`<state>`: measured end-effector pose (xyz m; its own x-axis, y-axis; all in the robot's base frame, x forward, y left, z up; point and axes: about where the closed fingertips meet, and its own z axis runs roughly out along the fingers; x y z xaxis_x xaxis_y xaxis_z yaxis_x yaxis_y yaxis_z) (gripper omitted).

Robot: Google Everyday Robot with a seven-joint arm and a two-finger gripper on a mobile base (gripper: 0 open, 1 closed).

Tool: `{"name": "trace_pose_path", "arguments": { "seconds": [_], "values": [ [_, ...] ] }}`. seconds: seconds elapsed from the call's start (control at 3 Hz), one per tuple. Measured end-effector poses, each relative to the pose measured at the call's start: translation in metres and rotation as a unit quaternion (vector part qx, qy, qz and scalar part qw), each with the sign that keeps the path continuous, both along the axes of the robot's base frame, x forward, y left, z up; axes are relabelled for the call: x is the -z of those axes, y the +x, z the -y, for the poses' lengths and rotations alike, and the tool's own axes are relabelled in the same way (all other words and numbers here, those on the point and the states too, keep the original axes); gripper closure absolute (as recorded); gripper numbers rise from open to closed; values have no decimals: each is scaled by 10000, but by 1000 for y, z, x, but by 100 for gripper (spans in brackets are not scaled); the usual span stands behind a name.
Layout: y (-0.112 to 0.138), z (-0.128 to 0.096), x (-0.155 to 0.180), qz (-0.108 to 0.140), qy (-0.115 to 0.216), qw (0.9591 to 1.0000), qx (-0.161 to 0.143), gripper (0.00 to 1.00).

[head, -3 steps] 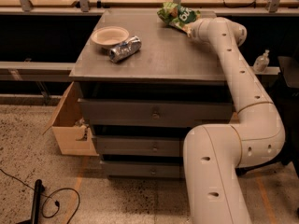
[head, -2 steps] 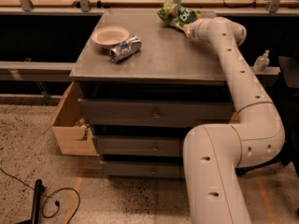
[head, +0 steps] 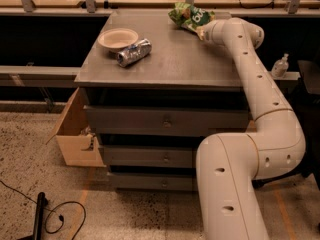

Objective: Move green rice chip bag near redbull can

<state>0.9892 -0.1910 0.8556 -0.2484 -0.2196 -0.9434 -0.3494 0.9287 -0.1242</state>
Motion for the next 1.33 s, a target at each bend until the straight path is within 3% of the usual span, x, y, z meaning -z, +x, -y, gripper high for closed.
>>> {"name": "trace_pose_path", "arguments": {
  "seconds": [1.0,1.33],
  "values": [
    [2,13,0,-95,409,9986,310,15],
    [1,12,4,-177,462,9982,332,0]
  ]
}}
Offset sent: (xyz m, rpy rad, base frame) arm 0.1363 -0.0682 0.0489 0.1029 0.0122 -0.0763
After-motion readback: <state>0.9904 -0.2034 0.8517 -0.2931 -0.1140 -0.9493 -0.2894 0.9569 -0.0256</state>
